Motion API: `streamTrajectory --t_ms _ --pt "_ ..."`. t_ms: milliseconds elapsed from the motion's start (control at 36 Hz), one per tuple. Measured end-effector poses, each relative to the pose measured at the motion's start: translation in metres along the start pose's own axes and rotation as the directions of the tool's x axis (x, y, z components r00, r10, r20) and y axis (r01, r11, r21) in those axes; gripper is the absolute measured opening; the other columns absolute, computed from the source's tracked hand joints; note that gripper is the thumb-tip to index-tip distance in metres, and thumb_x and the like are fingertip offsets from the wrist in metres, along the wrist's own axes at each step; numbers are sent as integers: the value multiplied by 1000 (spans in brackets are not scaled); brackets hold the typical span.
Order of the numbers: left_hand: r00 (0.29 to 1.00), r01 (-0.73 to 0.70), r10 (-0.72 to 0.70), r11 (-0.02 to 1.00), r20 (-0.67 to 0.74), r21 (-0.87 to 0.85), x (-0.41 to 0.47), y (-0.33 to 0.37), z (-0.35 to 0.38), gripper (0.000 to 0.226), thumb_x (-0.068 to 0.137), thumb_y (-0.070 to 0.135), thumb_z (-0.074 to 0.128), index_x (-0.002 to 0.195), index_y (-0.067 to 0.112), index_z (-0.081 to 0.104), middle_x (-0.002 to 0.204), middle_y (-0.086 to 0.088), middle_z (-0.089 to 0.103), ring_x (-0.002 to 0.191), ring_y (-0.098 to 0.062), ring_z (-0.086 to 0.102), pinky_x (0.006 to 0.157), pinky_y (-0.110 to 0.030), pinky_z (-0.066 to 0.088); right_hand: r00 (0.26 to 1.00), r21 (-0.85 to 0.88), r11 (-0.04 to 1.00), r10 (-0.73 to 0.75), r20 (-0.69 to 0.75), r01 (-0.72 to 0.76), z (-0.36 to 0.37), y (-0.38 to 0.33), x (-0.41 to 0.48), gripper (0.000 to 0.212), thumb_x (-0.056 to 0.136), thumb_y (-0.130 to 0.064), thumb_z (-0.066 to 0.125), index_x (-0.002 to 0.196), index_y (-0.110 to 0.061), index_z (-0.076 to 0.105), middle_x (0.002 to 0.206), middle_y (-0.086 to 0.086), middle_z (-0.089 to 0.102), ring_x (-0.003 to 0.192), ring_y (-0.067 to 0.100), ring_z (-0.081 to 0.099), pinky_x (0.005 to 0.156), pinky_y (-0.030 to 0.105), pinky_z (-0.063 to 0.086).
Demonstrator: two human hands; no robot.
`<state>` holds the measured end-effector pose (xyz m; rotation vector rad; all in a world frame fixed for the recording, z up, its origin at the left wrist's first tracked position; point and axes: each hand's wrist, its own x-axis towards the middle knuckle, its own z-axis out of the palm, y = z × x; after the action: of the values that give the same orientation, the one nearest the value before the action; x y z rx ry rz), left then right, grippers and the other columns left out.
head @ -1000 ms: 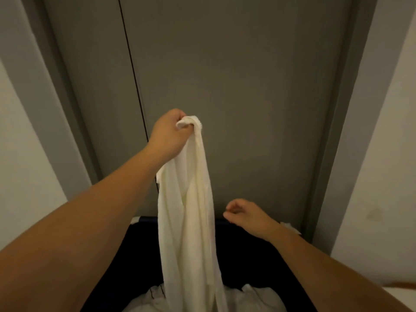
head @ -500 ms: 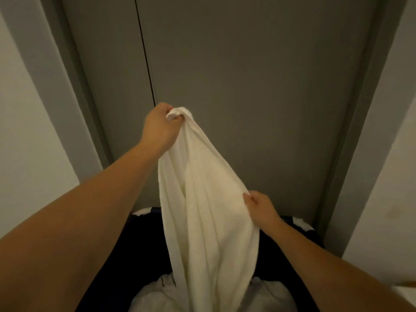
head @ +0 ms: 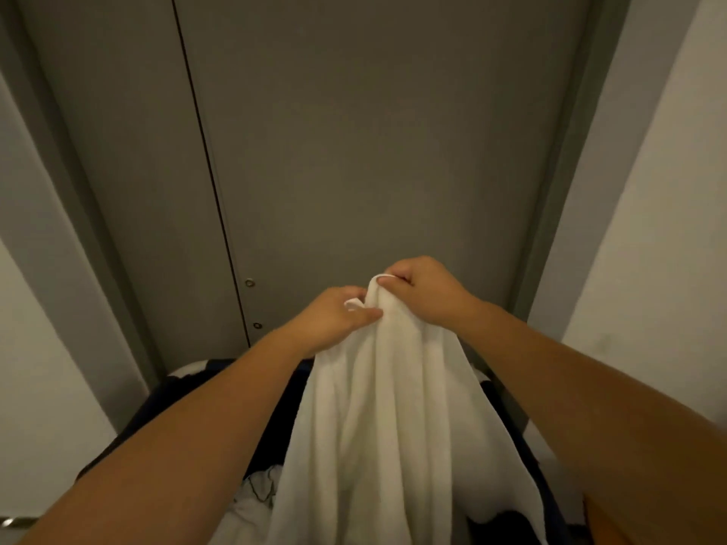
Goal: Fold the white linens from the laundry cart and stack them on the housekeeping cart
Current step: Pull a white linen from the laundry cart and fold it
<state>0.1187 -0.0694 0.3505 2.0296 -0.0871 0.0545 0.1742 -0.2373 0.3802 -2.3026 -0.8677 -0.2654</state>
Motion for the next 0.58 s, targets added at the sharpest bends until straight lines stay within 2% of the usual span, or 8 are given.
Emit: streamTrajectory --t_ms 56,111,194,306,444,500,556,583 --pt "998 -17 20 998 -55 58 6 3 8 10 89 27 65 87 18 68 84 2 69 75 -12 63 67 -21 48 1000 -26 999 20 9 -20 -4 4 -3 32 95 -29 55 83 -3 68 78 10 65 67 17 54 63 30 41" --pt "988 -49 69 988 -138 144 11 8 12 15 92 26 61 80 18 65 75 5 61 67 -9 54 55 -16 39 997 -24 997 69 38 -68 -12 13 -8 28 93 -32 58 85 -7 68 76 5 63 63 10 51 60 27 39" --pt "958 -85 145 967 -247 240 18 21 10 12 94 22 57 91 14 65 81 3 60 70 -8 52 55 -14 37 974 -23 983 186 130 -184 -18 32 -21 23 86 -32 69 91 -10 69 81 3 64 63 6 52 59 24 40" --pt "922 -131 201 966 -331 221 23 46 4 11 95 18 52 92 17 63 80 10 56 70 -2 50 55 -10 38 908 -45 945 325 264 -325 0 60 -44 23 85 -26 68 96 -5 71 90 9 69 71 13 59 68 28 47" --pt "851 -193 239 970 -467 146 21 76 -18 9 94 19 54 90 21 63 80 12 57 72 -4 53 60 -19 41 872 30 904 402 280 -427 45 86 -73 25 92 -23 60 108 -4 64 104 10 66 93 22 62 77 30 47" --pt "833 -223 267 964 -484 148 19 83 -25 9 94 20 55 91 22 63 82 13 58 73 -3 54 61 -18 41 863 98 879 430 266 -468 61 90 -82 21 95 -23 54 107 -5 57 100 6 61 85 15 57 68 24 46" --pt "824 -229 281 959 -492 164 17 86 -29 9 94 22 55 93 22 64 83 13 59 73 -2 54 60 -16 40 862 196 841 477 171 -504 70 89 -85 10 97 -21 51 97 -12 51 86 0 54 74 11 49 58 19 37" --pt "823 -213 276 960 -497 181 16 85 -31 9 94 23 55 93 22 64 82 13 58 72 -2 54 59 -16 40 862 249 826 495 111 -506 72 89 -84 6 97 -20 51 94 -15 49 84 -2 51 75 12 49 58 19 36"
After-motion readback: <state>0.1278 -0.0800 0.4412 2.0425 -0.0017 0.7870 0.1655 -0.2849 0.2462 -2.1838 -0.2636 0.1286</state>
